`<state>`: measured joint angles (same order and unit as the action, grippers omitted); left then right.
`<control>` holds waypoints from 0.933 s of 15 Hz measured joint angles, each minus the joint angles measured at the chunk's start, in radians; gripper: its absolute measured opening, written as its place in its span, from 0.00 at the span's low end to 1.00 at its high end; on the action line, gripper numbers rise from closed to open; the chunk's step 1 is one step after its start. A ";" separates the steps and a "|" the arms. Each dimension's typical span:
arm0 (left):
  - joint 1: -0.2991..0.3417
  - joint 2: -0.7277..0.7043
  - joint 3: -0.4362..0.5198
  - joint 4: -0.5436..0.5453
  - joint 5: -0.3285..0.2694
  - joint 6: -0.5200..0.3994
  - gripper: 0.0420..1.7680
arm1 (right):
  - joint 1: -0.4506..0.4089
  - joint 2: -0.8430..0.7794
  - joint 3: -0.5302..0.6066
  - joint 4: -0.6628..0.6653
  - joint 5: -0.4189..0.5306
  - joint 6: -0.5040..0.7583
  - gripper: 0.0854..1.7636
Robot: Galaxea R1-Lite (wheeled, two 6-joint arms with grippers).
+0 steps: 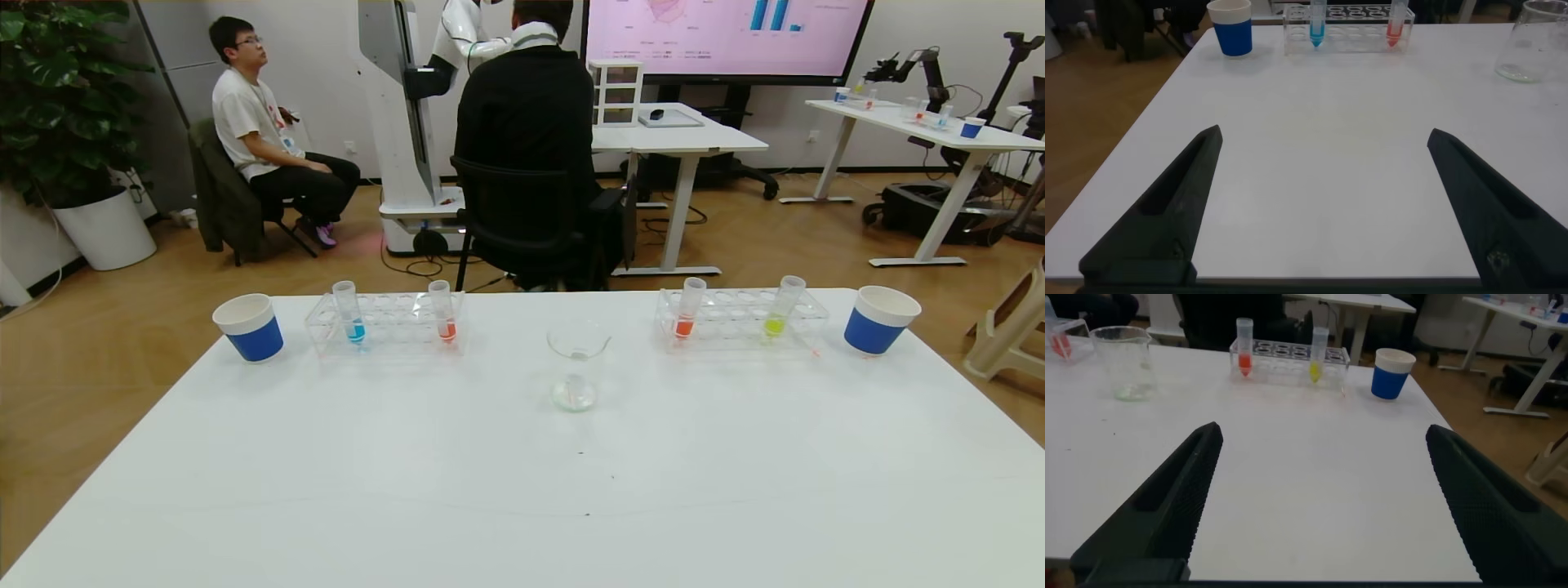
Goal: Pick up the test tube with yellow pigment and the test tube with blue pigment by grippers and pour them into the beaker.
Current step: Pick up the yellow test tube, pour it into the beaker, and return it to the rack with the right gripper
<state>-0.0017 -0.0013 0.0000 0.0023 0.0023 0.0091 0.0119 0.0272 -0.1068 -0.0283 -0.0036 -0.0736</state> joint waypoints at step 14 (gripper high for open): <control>0.000 0.000 0.000 0.000 0.000 0.000 0.99 | 0.028 1.175 -0.251 -0.990 0.014 0.051 0.98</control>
<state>-0.0017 -0.0013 0.0000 0.0028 0.0023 0.0091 0.0402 1.2026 -0.3583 -1.0183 0.0104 -0.0230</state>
